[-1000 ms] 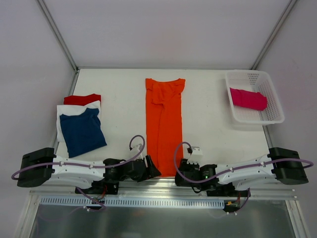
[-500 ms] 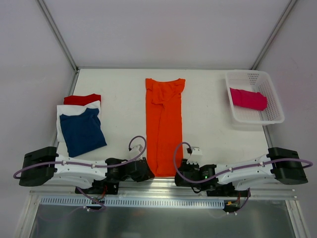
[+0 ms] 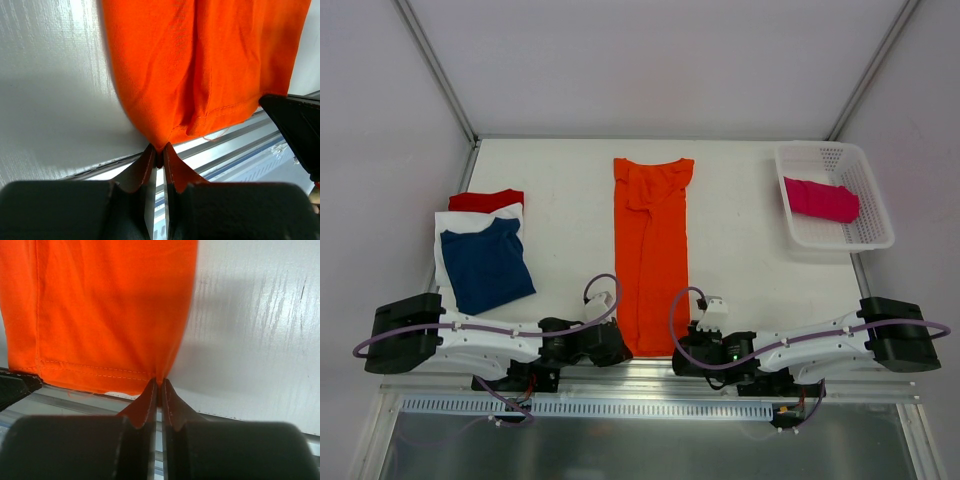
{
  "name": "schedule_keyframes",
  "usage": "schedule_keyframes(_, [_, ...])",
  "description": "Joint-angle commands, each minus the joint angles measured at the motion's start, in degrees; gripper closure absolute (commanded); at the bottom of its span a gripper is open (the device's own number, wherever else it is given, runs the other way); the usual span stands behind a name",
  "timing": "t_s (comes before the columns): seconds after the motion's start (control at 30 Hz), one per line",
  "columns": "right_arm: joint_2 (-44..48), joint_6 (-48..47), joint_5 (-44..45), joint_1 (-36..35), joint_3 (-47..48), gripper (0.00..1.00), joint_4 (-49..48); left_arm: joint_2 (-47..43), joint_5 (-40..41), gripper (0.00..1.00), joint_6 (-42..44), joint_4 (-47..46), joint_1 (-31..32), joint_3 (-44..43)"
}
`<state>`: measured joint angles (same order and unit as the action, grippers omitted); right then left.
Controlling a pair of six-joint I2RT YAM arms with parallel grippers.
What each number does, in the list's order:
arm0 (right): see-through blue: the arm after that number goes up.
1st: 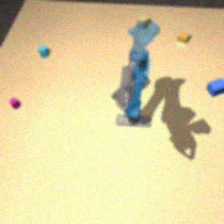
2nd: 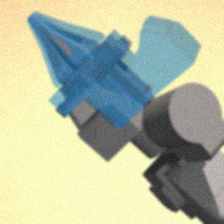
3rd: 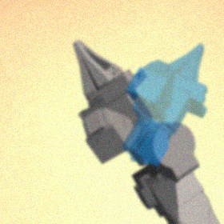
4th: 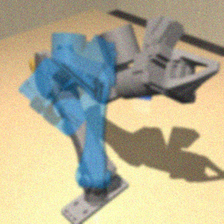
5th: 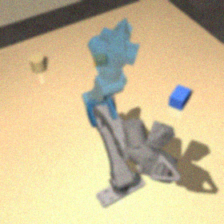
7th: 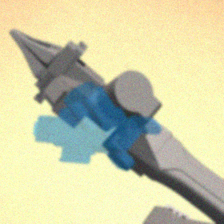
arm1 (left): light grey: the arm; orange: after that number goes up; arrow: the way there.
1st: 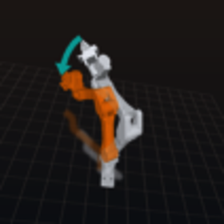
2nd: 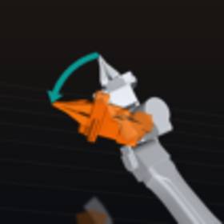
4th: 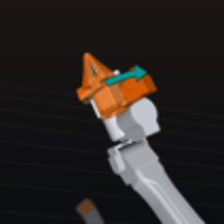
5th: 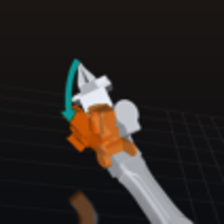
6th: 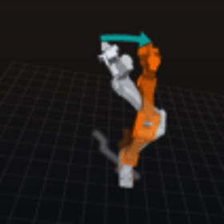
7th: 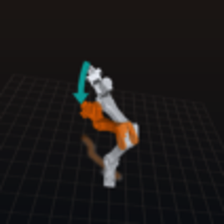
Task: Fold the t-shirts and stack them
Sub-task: Fold the tshirt
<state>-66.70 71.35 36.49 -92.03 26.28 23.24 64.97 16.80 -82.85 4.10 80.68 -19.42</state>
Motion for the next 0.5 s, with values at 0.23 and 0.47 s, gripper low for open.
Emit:
schedule_keyframes(0.23, [2.7,-3.6,4.1,0.7,6.5,0.99,10.2,-0.6,5.1,0.99,5.7,19.4,0.4,-3.2])
schedule_keyframes(0.47, [3.6,-9.6,3.9,5.9,7.9,0.99,10.4,-2.4,7.1,0.98,11.9,22.7,-4.3,-7.1])
